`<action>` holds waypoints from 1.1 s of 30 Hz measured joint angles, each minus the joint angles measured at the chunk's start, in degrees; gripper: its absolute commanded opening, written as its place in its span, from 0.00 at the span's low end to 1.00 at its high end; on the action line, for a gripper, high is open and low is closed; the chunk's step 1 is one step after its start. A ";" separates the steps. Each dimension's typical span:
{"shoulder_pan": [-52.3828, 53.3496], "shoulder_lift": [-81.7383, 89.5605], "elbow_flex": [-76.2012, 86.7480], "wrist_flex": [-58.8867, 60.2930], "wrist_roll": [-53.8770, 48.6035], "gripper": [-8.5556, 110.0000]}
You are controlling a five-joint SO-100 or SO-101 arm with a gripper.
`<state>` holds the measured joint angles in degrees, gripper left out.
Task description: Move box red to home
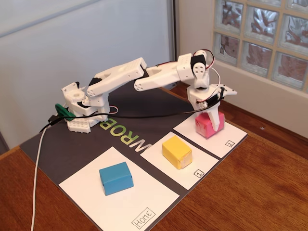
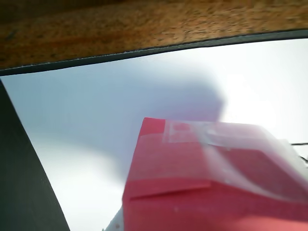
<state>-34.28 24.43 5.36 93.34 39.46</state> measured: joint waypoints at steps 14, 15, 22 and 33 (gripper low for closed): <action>1.05 8.79 0.00 4.22 -0.70 0.07; 1.32 9.32 0.00 4.75 -0.70 0.07; 3.69 13.71 0.00 6.50 -0.70 0.07; 10.63 20.21 0.00 7.56 1.32 0.07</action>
<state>-23.64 44.65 5.36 100.90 40.78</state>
